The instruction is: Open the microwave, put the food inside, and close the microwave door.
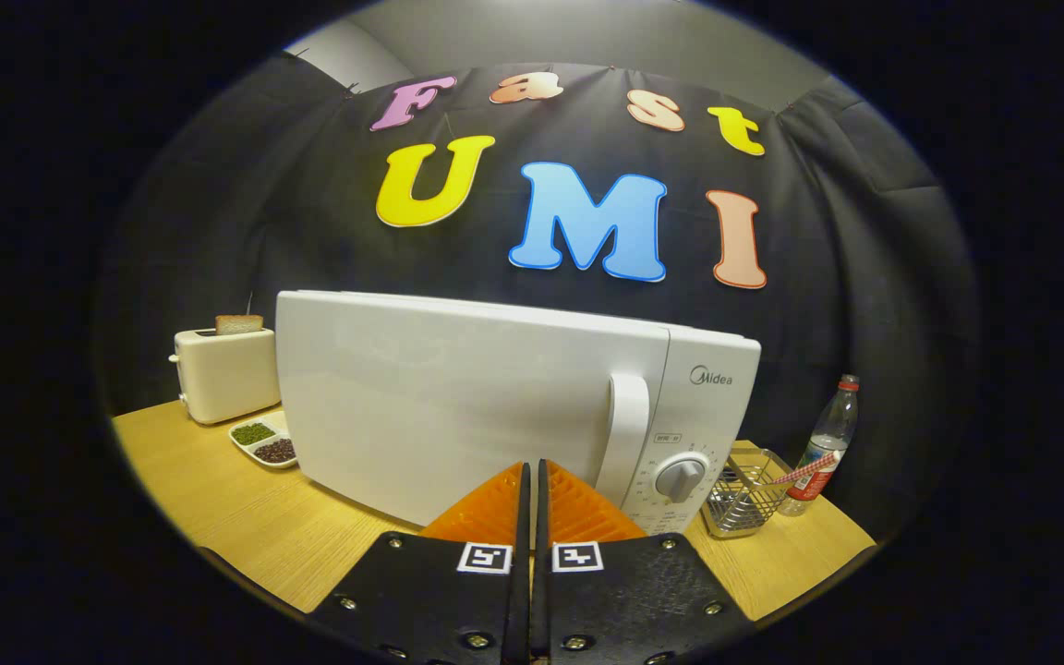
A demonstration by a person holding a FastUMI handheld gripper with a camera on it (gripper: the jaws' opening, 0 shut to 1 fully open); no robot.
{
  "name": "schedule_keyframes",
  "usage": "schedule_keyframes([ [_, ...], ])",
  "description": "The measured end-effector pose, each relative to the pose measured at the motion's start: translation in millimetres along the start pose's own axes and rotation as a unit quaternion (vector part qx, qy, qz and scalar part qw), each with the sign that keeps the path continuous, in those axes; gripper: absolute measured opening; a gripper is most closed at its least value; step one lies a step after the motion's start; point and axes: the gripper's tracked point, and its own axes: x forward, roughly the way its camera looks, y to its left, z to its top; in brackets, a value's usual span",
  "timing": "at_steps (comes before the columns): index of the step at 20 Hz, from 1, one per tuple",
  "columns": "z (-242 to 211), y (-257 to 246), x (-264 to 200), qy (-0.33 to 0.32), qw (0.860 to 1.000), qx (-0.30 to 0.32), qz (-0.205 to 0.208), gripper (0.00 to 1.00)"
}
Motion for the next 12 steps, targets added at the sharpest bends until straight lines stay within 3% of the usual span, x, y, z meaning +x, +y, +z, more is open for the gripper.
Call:
schedule_keyframes([
  [4, 12.1, 5.1, -69.7, -0.015, 0.999, 0.005, 0.034, 0.02],
  [9, 21.9, -4.2, -164.9, -0.024, 0.995, 0.058, 0.081, 0.02],
  [12, 30.2, -19.5, -215.9, -0.037, 0.994, 0.052, 0.084, 0.02],
])
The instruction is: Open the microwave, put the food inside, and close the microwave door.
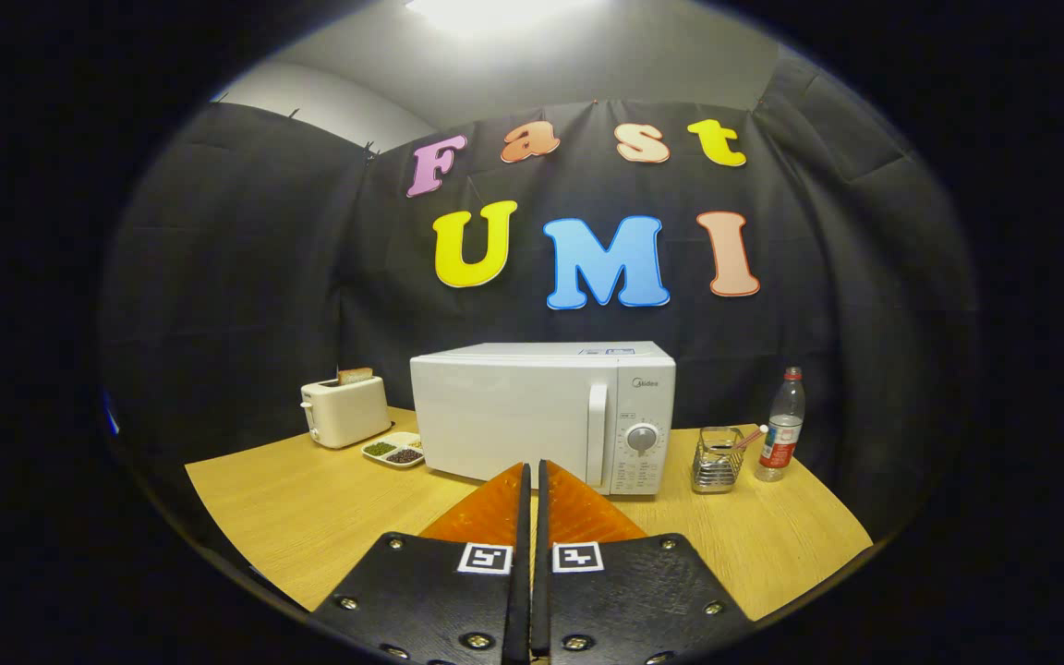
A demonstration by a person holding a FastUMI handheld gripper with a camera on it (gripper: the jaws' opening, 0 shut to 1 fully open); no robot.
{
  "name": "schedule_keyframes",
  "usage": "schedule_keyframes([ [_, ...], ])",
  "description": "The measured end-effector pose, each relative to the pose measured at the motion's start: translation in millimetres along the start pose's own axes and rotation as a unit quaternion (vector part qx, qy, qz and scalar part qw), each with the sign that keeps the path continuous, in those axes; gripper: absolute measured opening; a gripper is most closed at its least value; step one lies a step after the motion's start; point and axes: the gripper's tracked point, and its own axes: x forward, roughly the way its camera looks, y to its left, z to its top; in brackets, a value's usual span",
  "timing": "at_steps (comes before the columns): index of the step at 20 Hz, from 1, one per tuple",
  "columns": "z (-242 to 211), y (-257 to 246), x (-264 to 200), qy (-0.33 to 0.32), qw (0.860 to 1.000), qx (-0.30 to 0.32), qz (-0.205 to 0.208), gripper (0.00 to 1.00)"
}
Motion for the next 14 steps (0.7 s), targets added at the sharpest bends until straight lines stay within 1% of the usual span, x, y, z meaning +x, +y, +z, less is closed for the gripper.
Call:
schedule_keyframes([
  [1, 4.6, -1.2, -18.0, -0.008, 1.000, -0.007, 0.001, 0.02],
  [3, 16.5, -10.8, -50.4, -0.036, 0.999, 0.002, -0.009, 0.02],
  [5, 32.3, -13.4, -69.2, -0.045, 0.999, -0.011, -0.007, 0.02],
  [7, 60.2, -20.4, -92.4, -0.081, 0.997, 0.001, -0.013, 0.02],
  [9, 72.6, -24.0, -104.4, -0.078, 0.997, -0.007, -0.013, 0.02],
  [11, 68.4, -26.2, -114.6, -0.067, 0.997, -0.022, -0.014, 0.02],
  [14, 69.3, -32.4, -126.1, -0.076, 0.997, -0.012, -0.031, 0.02],
])
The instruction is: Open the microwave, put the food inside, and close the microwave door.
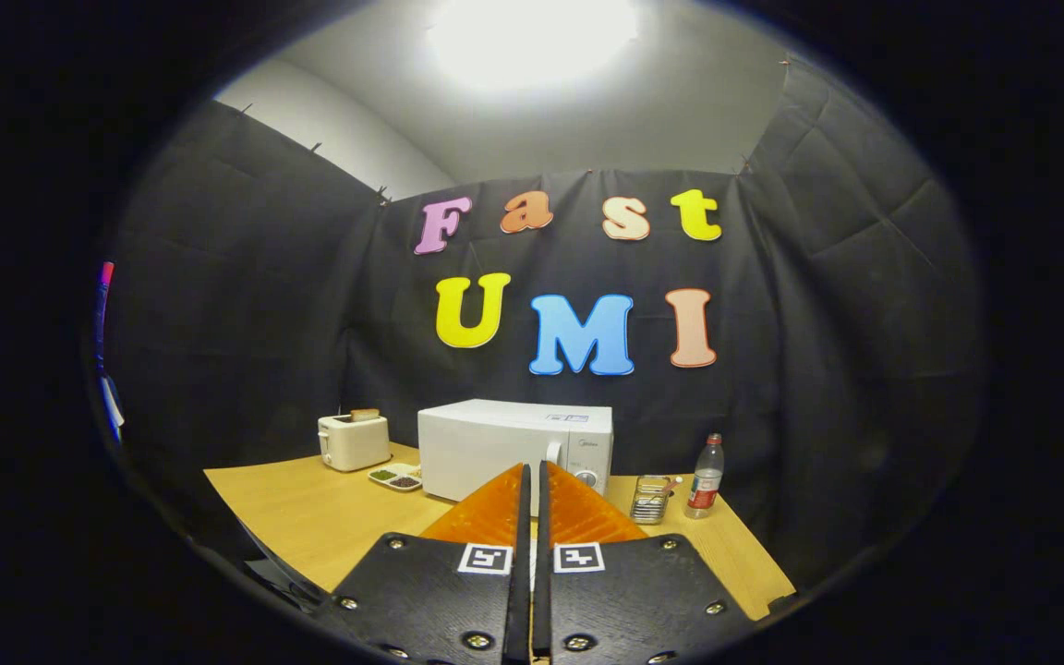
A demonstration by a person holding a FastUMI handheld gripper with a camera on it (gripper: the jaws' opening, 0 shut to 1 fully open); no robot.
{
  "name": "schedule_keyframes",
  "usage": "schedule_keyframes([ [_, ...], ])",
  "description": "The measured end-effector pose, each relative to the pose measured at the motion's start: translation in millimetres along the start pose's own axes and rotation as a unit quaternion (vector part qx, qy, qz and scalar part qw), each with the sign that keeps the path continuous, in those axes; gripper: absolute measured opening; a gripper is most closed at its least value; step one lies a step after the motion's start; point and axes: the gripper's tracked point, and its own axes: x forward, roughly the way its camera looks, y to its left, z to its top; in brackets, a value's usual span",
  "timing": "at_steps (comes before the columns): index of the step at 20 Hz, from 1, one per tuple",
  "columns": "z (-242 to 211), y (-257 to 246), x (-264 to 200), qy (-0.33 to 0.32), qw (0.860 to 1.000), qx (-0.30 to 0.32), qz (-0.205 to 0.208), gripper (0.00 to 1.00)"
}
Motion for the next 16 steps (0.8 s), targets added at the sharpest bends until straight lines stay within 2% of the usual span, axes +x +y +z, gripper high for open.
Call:
schedule_keyframes([
  [1, -3.0, 0.4, -0.8, 0.004, 1.000, 0.000, -0.002, 0.04],
  [4, -4.5, -1.6, -1.6, 0.013, 1.000, -0.001, -0.016, 0.76],
  [5, -3.3, -0.5, -4.7, 0.014, 1.000, -0.007, -0.016, 0.90],
  [7, 2.8, 1.2, -8.6, 0.008, 1.000, -0.021, -0.017, 0.99],
  [16, -4.7, -7.4, -3.1, 0.016, 1.000, -0.012, -0.020, 0.99],
])
